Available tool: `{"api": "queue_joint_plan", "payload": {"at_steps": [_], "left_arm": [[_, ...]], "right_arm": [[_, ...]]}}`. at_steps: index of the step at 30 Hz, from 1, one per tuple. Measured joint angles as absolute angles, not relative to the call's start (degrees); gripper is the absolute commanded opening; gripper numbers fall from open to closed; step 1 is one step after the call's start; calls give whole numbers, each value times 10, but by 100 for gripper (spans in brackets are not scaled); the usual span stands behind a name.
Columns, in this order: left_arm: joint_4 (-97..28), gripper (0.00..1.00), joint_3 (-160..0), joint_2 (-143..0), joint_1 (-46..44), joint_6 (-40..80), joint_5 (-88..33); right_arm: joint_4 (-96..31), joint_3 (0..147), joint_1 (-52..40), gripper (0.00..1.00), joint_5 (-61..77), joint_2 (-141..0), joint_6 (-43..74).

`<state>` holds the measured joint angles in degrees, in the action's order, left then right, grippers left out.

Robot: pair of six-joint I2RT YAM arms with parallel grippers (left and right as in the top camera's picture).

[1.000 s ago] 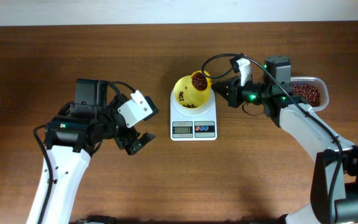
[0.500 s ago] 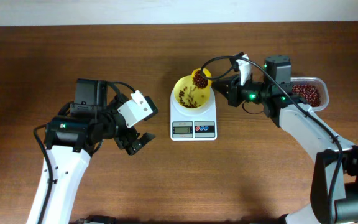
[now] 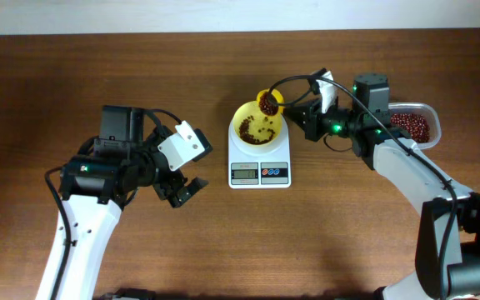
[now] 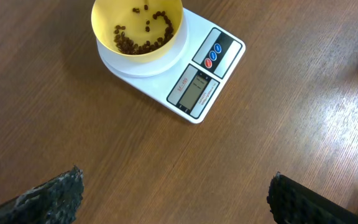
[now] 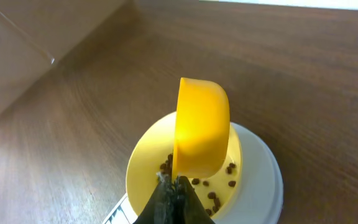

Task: Scoop item into bowl and weigh 50g on scale
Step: 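Tilt the scoop with the right gripper to pour beans into the bowl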

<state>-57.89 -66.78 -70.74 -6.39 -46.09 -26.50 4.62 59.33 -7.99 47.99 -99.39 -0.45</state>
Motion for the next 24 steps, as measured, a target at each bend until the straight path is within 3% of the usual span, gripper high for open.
{"api": "queue_joint_plan", "payload": {"at_steps": [24], "left_arm": [[-579,99,-668,-707,-64,-461,-265]], "right_arm": [[41,592,-96,4,478,-1005,-51]]}}
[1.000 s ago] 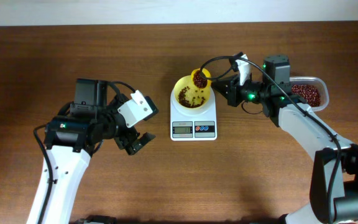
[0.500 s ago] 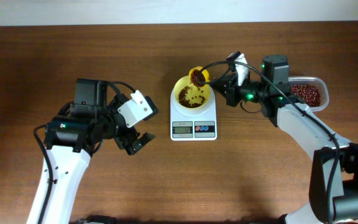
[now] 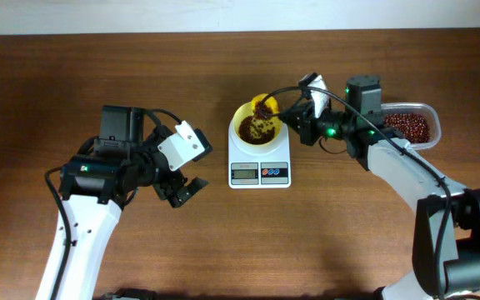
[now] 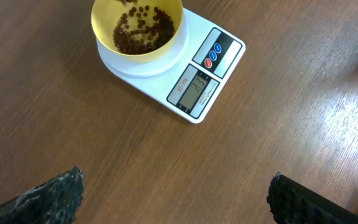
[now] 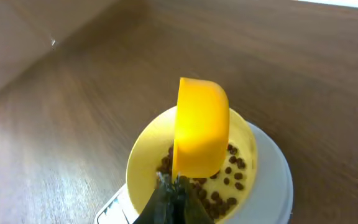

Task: Scoop item into bowl and weigh 50g on scale
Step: 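Tilt the scoop with the right gripper to pour beans into the bowl, then shake the tilted scoop over the bowl to empty remaining beans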

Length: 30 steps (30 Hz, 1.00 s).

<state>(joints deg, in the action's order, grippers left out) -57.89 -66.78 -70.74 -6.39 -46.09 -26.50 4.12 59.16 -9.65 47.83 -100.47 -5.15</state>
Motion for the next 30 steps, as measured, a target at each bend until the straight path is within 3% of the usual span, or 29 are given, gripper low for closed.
{"api": "queue_joint_plan", "payload": {"at_steps": [25,30], "left_arm": [[-579,99,-668,-707,-64,-461,-265],[-579,99,-668,-707,-64,-461,-265]], "right_arm": [[17,590,-129,4,397,-999,-63],[-11,590,-129,4,399,-931,-63]]}}
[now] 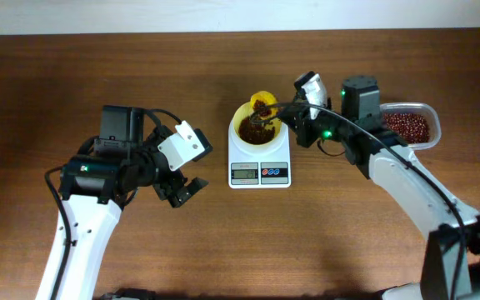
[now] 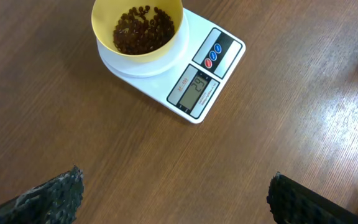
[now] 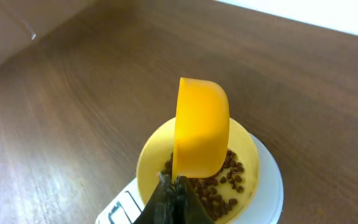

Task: Scoop item into bowl and weigh 50g on scale
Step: 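Shake the tilted scoop over the bowl to empty remaining beans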

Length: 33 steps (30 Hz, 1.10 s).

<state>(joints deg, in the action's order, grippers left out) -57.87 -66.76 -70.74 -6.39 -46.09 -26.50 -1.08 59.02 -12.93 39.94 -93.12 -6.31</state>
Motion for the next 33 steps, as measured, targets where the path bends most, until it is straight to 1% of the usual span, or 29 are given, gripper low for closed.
{"api": "queue_joint_plan", "payload": {"at_steps": [5,9,12,14,18,26,28,33], "left_arm": [[-579,99,-668,-707,-64,-461,-265],[-579,99,-668,-707,-64,-461,-265],[-579,99,-668,-707,-64,-461,-265],[-579,99,-668,-707,-64,-461,-265],[-579,99,-668,-707,-64,-461,-265],[-579,99,-668,-707,-64,-461,-265],[-579,99,-668,-707,-64,-461,-265],[-579,99,-668,-707,-64,-461,-265]], "right_arm": [[-89,590,-151,4,399,-919,-64],[-87,590,-151,4,366,-919,-66],[-87,590,-162,4,317,-919,-111],[-58,590,-183,4,278,-919,-144],[-72,590,-184,4,248,-919,-154],[-88,592,-184,4,255,-915,-154],[-112,597,-184,4,255,-914,-154],[-101,600,-184,4,248,-900,-154]]}}
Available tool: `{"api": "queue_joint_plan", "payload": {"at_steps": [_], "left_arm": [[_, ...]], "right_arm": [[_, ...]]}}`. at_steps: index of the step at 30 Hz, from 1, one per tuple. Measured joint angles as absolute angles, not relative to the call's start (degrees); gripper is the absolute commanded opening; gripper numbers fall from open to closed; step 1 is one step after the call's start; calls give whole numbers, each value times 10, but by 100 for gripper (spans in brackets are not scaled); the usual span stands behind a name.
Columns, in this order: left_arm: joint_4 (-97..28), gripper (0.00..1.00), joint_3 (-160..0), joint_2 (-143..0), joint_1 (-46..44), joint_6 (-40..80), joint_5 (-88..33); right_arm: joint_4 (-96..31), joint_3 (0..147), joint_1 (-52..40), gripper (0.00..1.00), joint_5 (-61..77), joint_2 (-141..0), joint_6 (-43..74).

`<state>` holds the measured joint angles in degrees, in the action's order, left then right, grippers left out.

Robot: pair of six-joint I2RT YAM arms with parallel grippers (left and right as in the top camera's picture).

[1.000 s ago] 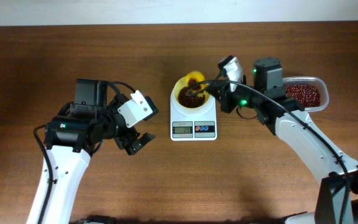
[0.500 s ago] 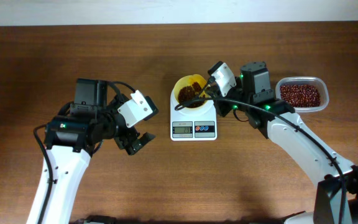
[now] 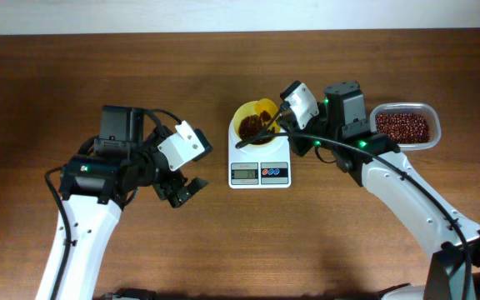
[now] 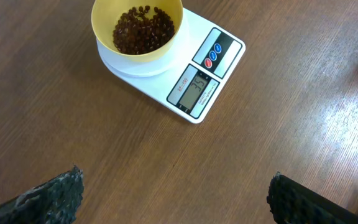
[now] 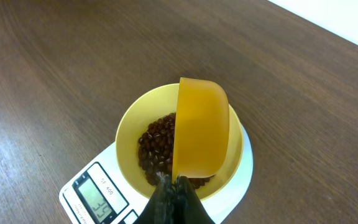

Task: Scoop item into bowl and weigh 50g on scale
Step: 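Shake the tilted scoop over the bowl to empty remaining beans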

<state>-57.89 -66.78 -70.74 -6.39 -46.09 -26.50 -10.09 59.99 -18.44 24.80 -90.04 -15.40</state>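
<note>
A yellow bowl [image 3: 251, 123] holding dark red beans [image 4: 143, 29] sits on the white scale [image 3: 259, 162]; its display [image 4: 193, 87] reads about 35. My right gripper [image 5: 174, 190] is shut on the handle of a yellow scoop [image 5: 201, 127], turned on its side over the bowl [image 5: 142, 118]. The right arm reaches in from the right above the scale. My left gripper [image 3: 182, 190] hangs open over bare table left of the scale, fingers [image 4: 51, 193] wide apart with nothing between them.
A clear plastic tub of red beans [image 3: 403, 126] stands at the right, behind the right arm. The wooden table [image 3: 57, 83] stretches to a pale wall edge at the back.
The right arm has swung toward the scale's near-right side, the scoop still over the bowl. The scale reading rose from about 29 to about 35. The left arm is unchanged.
The scoop, full of beans, was held at the bowl's far-right rim while the bowl held few beans. Then it was tipped over the bowl and the beans grew to a heap, the display climbing to 29 and now 35. The left gripper stayed open throughout.
</note>
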Motion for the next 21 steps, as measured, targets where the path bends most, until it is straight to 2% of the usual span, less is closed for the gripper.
{"api": "queue_joint_plan", "payload": {"at_steps": [10,21], "left_arm": [[-579,99,-668,-707,-64,-461,-265],[-579,98,-668,-707,-64,-461,-265]], "right_arm": [[-133,609,-221,4,208,-891,-154],[-109,612,-223,4,159,-891,-154]]}}
